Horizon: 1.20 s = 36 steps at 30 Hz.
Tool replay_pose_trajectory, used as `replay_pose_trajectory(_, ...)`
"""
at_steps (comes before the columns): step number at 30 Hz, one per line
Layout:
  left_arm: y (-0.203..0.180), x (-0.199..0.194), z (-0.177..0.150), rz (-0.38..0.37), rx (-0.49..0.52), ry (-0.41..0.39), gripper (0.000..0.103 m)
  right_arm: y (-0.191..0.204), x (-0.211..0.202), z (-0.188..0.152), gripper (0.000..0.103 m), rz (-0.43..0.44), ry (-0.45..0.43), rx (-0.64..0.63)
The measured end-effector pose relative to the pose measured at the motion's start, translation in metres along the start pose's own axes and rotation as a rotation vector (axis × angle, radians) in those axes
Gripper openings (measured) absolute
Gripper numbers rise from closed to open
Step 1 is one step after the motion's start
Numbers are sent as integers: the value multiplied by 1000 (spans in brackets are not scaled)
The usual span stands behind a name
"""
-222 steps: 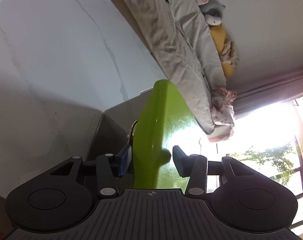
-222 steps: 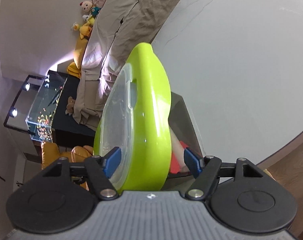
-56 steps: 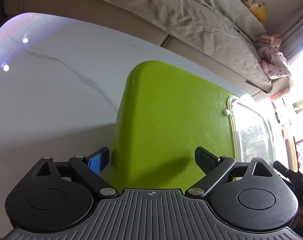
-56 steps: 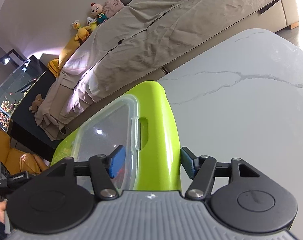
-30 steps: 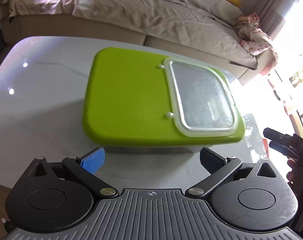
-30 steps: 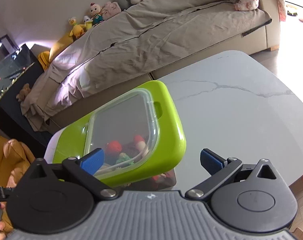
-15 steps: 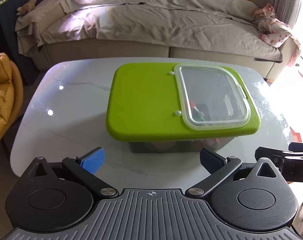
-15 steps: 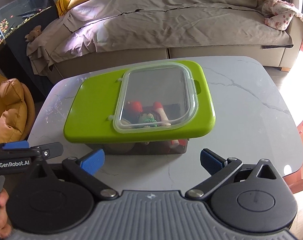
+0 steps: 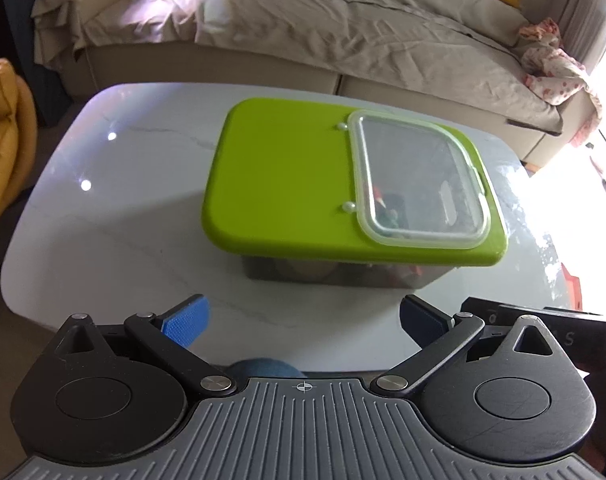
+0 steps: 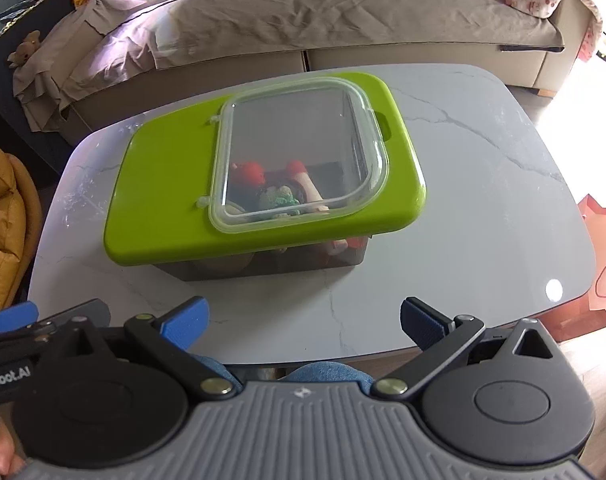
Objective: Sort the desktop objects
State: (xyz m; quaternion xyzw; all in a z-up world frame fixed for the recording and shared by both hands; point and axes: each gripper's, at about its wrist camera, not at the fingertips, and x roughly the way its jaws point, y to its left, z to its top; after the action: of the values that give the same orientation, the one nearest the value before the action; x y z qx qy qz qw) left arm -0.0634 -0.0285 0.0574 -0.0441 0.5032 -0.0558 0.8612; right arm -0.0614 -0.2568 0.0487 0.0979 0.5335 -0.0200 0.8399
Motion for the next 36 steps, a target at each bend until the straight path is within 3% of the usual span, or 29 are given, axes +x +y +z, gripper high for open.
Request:
replay_pose_trajectory(14, -3, 36, 0, 58, 27, 110, 103, 10, 37, -7, 100, -78, 49, -83)
replay_pose_trajectory(23, 0, 38, 3, 69, 25, 138, 103, 0, 11, 6, 100, -65, -24, -59)
replay_pose_trajectory(36, 6, 31, 12, 76, 11, 149, 103, 5, -11, 18, 100, -12, -45, -69)
